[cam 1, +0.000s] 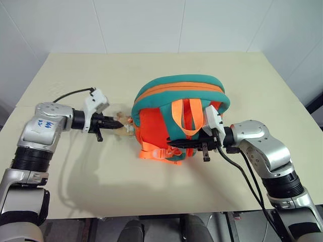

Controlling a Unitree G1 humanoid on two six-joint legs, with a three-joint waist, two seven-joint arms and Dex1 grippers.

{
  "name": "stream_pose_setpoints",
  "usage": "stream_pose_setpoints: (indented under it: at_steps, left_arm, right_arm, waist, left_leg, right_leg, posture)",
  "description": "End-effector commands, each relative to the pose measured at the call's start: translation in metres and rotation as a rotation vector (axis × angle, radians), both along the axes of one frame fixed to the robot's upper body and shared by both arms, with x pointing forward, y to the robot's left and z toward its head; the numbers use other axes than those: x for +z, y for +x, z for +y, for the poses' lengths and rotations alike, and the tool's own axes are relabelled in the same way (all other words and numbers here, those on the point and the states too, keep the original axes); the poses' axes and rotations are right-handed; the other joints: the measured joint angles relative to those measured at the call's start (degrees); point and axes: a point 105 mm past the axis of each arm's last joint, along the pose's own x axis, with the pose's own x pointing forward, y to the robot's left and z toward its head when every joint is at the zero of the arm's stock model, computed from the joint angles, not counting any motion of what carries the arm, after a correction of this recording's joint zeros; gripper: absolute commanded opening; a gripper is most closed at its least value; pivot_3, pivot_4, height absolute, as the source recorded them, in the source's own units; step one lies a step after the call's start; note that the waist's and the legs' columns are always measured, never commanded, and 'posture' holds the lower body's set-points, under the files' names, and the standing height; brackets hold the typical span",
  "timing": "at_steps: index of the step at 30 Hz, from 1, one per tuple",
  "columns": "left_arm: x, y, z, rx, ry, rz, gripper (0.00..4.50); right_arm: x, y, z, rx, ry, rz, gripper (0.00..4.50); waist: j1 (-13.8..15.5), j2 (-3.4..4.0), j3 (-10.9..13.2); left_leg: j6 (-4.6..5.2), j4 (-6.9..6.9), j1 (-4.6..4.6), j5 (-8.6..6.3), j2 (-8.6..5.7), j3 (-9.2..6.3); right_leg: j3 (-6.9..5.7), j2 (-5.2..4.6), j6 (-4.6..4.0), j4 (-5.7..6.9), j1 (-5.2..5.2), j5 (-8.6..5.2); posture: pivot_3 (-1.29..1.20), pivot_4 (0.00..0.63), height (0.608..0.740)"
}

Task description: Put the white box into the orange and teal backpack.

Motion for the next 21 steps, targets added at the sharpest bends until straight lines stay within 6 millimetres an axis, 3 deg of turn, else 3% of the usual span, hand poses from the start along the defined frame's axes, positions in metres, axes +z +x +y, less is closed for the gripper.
stream_pose_setpoints:
  at_steps: [1, 8, 10, 16, 21]
  left_arm:
    - [0.022, -0.011, -0.002, -0.014, -0.081, -0.054, 1.71]
    - [0.043, -0.034, 0.008, -0.026, -0.191, -0.060, 3.92]
    - [0.043, -0.039, 0.014, -0.015, -0.191, -0.058, 4.49]
    - [0.043, -0.046, 0.052, 0.104, -0.160, -0.062, 4.49]
    - [0.046, -0.054, 0.073, 0.152, -0.186, -0.132, 4.49]
  right_arm:
    - [0.012, -0.010, -0.003, 0.011, 0.014, -0.016, 2.19]
    - [0.017, -0.019, -0.016, -0.001, 0.017, 0.000, 4.50]
    - [0.017, -0.021, -0.022, -0.019, 0.011, 0.006, 4.50]
    - [0.016, -0.019, -0.054, -0.172, -0.036, 0.023, 4.50]
    - [0.018, -0.013, -0.099, -0.354, -0.110, 0.008, 4.50]
  waist:
    - [0.0, 0.00, 0.0]
    - [0.0, 0.00, 0.0]
    - [0.0, 0.00, 0.0]
    - [0.0, 0.00, 0.0]
    - [0.3, 0.01, 0.0]
  left_leg:
    - [-0.01, 0.00, 0.00, -0.01, 0.00, 0.02]
    - [0.05, 0.02, -0.04, -0.06, 0.00, 0.03]
    - [0.18, 0.00, -0.01, -0.13, 0.00, 0.03]
    - [0.21, -0.02, 0.01, -0.15, 0.01, 0.04]
    - [0.23, -0.04, 0.00, -0.16, 0.00, 0.07]
  right_leg:
    - [0.00, 0.00, 0.00, -0.01, 0.00, 0.00]
    - [-0.02, -0.02, 0.00, -0.08, 0.01, 0.00]
    - [-0.02, -0.01, 0.00, -0.07, 0.01, 0.00]
    - [-0.01, -0.01, -0.01, -0.07, 0.02, 0.00]
    - [-0.01, -0.03, -0.01, -0.12, 0.02, 0.00]
  posture:
    - [0.00, 0.150, 0.740]
    - [0.00, 0.150, 0.740]
    - [0.00, 0.150, 0.740]
    - [0.00, 0.150, 0.740]
    - [0.00, 0.150, 0.740]
